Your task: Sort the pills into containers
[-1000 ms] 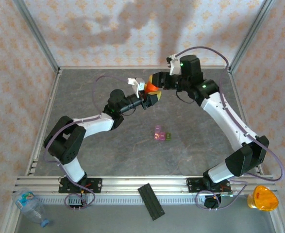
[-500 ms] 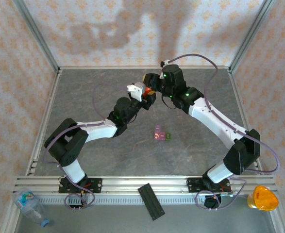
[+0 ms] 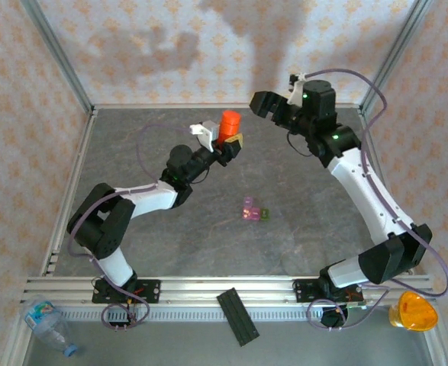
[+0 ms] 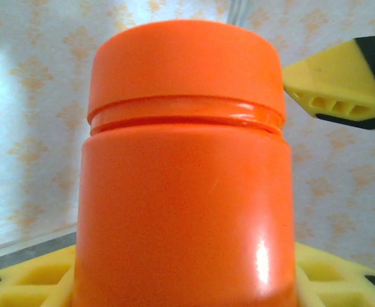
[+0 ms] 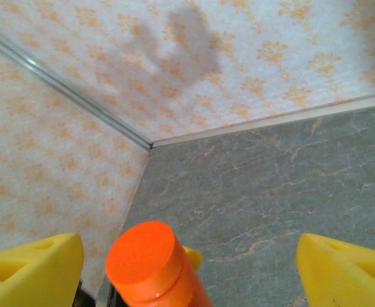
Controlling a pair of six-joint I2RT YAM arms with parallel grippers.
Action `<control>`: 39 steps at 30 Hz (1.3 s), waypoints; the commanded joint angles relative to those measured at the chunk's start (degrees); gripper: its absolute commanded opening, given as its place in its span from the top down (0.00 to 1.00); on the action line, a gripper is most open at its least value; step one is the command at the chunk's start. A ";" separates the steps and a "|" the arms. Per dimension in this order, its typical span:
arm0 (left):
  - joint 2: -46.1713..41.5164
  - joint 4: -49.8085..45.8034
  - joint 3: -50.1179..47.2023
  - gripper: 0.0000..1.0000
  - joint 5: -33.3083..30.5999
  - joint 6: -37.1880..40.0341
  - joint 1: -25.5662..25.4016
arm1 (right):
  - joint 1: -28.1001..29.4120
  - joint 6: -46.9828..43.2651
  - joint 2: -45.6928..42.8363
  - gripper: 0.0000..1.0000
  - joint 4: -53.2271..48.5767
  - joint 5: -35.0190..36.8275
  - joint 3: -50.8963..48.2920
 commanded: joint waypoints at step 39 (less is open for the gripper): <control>2.48 2.97 8.13 1.00 21.15 -11.12 2.09 | 3.28 -9.42 6.88 0.67 -9.53 -14.22 5.05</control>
